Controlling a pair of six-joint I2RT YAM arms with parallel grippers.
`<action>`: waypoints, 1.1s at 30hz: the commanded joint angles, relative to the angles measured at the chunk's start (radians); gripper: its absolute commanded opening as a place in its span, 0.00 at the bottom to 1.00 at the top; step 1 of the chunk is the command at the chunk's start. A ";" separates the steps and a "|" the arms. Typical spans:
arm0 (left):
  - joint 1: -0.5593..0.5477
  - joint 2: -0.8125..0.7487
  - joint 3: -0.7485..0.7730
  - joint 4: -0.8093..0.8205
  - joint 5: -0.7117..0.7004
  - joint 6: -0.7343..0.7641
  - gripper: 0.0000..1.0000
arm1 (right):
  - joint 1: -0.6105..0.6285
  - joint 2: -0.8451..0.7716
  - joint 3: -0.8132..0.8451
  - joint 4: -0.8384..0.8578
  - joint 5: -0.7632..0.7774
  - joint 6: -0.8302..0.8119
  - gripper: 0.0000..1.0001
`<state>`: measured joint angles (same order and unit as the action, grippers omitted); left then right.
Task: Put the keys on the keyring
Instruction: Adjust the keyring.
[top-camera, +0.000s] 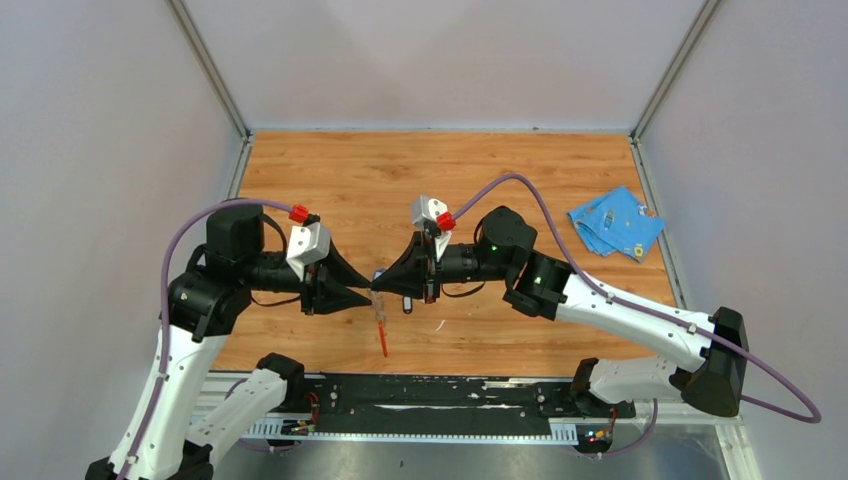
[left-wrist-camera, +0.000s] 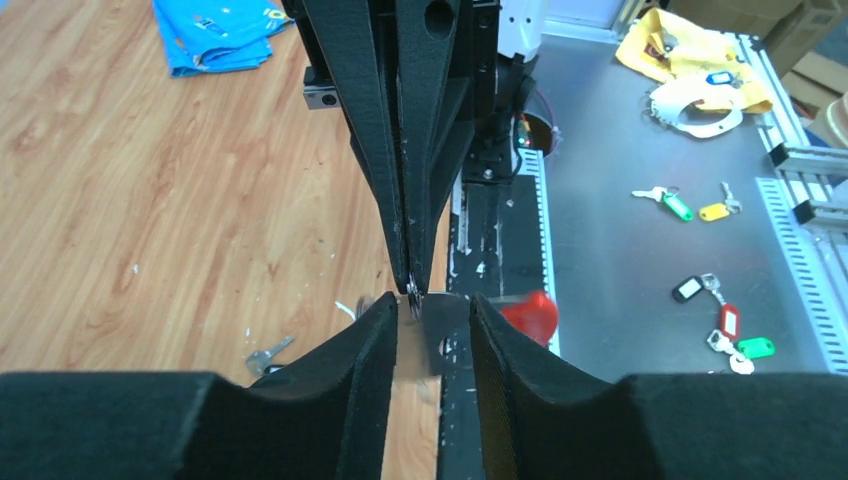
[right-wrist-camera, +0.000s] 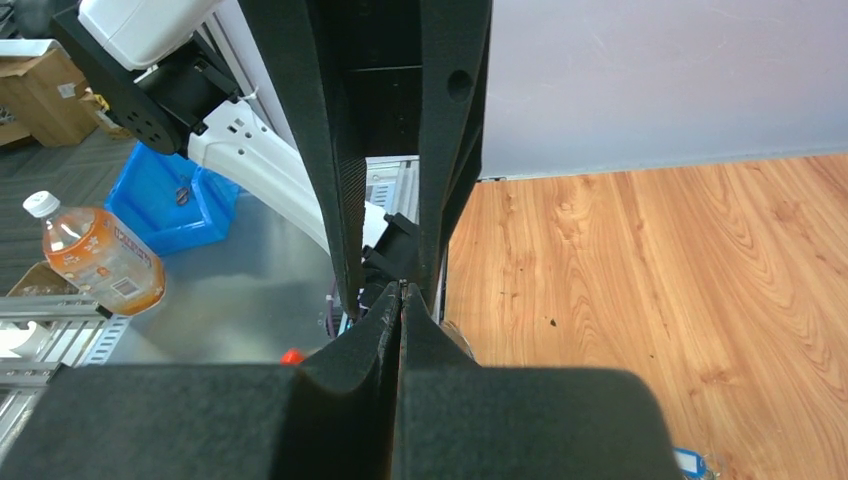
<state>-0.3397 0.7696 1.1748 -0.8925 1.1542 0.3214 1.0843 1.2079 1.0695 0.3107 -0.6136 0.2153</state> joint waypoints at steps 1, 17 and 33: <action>-0.009 -0.010 0.023 -0.007 0.044 -0.038 0.37 | 0.012 -0.019 0.000 0.010 -0.030 0.009 0.01; -0.009 -0.026 -0.026 -0.009 -0.026 -0.016 0.14 | 0.021 -0.005 0.000 0.042 -0.036 0.025 0.00; -0.009 -0.029 -0.039 -0.010 -0.020 -0.010 0.04 | 0.035 0.032 0.025 0.049 -0.032 0.027 0.00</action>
<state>-0.3412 0.7479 1.1473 -0.9024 1.1332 0.3103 1.0958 1.2289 1.0695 0.3164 -0.6460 0.2272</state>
